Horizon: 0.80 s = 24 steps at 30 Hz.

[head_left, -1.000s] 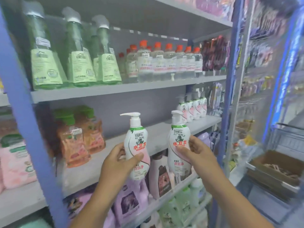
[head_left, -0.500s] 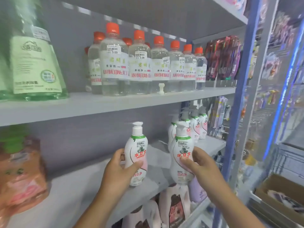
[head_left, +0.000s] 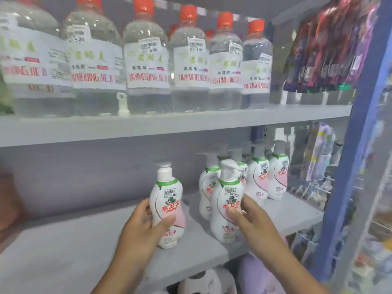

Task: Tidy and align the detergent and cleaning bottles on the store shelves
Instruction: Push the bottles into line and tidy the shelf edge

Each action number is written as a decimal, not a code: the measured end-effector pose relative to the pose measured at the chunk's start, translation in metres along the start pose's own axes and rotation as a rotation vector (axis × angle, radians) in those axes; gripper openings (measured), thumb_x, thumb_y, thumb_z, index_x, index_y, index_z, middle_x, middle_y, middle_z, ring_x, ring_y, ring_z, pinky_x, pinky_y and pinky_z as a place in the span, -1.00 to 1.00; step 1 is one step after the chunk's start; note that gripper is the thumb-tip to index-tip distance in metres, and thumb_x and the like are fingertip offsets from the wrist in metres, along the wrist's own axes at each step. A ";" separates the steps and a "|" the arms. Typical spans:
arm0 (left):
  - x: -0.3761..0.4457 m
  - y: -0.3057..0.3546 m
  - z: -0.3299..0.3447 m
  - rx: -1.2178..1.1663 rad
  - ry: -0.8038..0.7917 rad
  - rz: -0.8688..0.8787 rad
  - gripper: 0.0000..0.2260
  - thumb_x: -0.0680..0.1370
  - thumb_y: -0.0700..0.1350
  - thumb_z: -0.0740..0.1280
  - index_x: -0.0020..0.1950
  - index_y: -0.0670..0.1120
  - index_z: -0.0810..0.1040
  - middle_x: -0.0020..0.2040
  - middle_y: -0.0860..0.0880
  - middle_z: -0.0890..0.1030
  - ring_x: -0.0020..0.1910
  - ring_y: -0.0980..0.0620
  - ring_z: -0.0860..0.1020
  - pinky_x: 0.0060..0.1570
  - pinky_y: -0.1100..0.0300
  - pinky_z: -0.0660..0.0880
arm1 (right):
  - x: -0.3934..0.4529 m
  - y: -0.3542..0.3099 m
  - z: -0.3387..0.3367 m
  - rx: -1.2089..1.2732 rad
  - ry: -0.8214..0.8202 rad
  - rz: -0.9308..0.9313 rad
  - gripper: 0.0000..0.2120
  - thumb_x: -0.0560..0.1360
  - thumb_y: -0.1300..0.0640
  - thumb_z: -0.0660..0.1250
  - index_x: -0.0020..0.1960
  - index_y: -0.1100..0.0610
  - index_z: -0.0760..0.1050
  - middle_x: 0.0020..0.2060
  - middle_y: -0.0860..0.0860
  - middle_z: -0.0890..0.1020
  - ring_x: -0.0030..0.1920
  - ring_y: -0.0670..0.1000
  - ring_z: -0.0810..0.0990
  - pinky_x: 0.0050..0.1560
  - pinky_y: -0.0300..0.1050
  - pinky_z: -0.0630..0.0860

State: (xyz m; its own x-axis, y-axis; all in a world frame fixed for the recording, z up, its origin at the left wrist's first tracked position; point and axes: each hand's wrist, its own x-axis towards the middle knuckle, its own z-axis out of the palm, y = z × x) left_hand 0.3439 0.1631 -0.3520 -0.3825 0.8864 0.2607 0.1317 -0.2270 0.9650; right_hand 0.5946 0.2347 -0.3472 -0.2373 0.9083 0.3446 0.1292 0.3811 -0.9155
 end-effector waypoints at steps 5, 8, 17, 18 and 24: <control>-0.004 -0.002 0.039 -0.006 0.091 -0.019 -0.64 0.50 -0.35 0.48 0.18 0.03 0.61 0.00 0.08 0.75 -0.10 0.17 0.72 -0.31 0.37 0.58 | 0.010 0.022 -0.003 -0.225 0.025 -0.129 -0.28 0.33 -0.19 0.49 0.45 -0.18 0.38 0.20 -0.38 0.35 0.26 -0.22 0.49 0.27 -0.25 0.46; -0.007 -0.002 0.047 0.002 0.105 -0.015 -0.61 0.52 -0.33 0.46 0.26 0.03 0.58 0.06 0.08 0.75 0.01 0.13 0.72 -0.20 0.36 0.59 | 0.010 0.034 -0.002 -0.302 0.034 -0.159 -0.23 0.34 -0.03 0.62 0.45 -0.08 0.35 0.22 -0.25 0.31 0.30 -0.14 0.43 0.31 -0.18 0.42; -0.010 -0.009 0.044 0.117 0.071 0.002 -0.59 0.51 -0.23 0.51 0.18 0.25 0.62 0.12 0.14 0.73 0.11 0.16 0.69 -0.08 0.37 0.59 | 0.016 0.040 0.005 -0.314 0.043 -0.164 -0.37 0.44 0.01 0.56 0.42 -0.07 0.36 0.19 -0.35 0.38 0.25 -0.19 0.41 0.14 -0.41 0.32; -0.009 -0.009 0.043 0.113 0.066 0.001 -0.59 0.48 -0.16 0.53 0.17 0.30 0.61 0.14 0.15 0.72 0.12 0.16 0.69 -0.06 0.31 0.61 | 0.015 0.040 0.007 -0.321 0.053 -0.177 -0.37 0.45 0.03 0.56 0.42 -0.05 0.37 0.19 -0.34 0.37 0.25 -0.19 0.41 0.12 -0.42 0.32; -0.008 -0.009 0.041 0.048 0.041 0.007 -0.54 0.32 0.11 0.54 0.21 0.28 0.61 0.19 0.10 0.71 0.18 0.10 0.68 0.03 0.20 0.62 | 0.021 0.037 0.015 -0.465 0.114 -0.208 -0.37 0.46 -0.02 0.55 0.46 -0.02 0.39 0.20 -0.16 0.42 0.26 -0.07 0.41 0.10 -0.25 0.36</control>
State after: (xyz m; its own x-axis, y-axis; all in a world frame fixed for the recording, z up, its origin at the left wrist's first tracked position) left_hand 0.3835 0.1745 -0.3644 -0.4184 0.8672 0.2699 0.1783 -0.2130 0.9607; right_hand 0.5799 0.2655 -0.3765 -0.2007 0.8080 0.5539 0.5108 0.5687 -0.6447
